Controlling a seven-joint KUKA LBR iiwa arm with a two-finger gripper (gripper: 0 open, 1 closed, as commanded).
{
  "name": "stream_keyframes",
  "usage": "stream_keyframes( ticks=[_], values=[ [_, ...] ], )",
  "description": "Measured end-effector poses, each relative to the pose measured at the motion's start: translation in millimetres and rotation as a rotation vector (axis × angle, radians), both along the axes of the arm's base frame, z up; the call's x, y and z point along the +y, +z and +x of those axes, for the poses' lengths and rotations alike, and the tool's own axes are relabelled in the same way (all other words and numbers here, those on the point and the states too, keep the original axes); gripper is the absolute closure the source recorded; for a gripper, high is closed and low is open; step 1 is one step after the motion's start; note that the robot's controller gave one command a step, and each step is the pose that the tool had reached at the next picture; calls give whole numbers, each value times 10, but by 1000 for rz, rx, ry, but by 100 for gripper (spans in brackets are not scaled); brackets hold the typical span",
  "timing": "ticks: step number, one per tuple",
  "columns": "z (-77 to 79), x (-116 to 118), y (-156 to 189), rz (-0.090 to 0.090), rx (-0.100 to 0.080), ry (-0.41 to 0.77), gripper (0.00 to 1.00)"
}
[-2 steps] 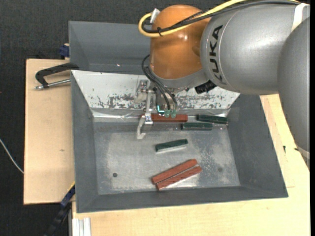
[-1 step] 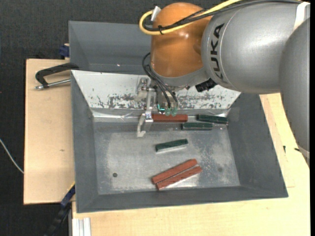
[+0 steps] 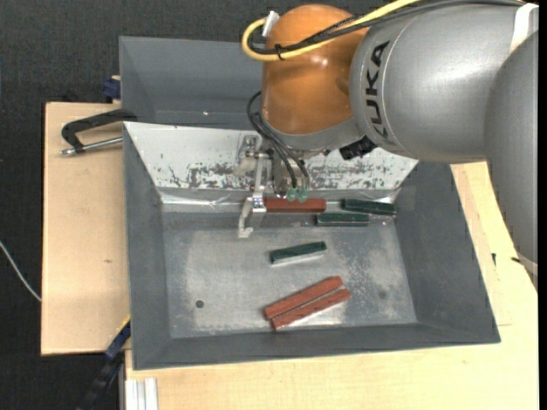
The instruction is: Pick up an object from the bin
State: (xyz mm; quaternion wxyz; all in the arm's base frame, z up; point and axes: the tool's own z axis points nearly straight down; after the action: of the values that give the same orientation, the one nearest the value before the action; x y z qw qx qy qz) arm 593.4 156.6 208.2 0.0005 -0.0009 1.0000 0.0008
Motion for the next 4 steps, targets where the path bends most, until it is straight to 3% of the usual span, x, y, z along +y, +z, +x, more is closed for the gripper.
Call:
stream_keyframes(
  ticks=[1,2,3,4],
  values=[
    [30,-169,-525,1,-6,-2,0],
    [-55,-361,-1063,0,0,154,0],
    [-92,-551,-1230,0,6,380,0],
    [-262,-993,-1302,-3,5,530,100]
  ],
)
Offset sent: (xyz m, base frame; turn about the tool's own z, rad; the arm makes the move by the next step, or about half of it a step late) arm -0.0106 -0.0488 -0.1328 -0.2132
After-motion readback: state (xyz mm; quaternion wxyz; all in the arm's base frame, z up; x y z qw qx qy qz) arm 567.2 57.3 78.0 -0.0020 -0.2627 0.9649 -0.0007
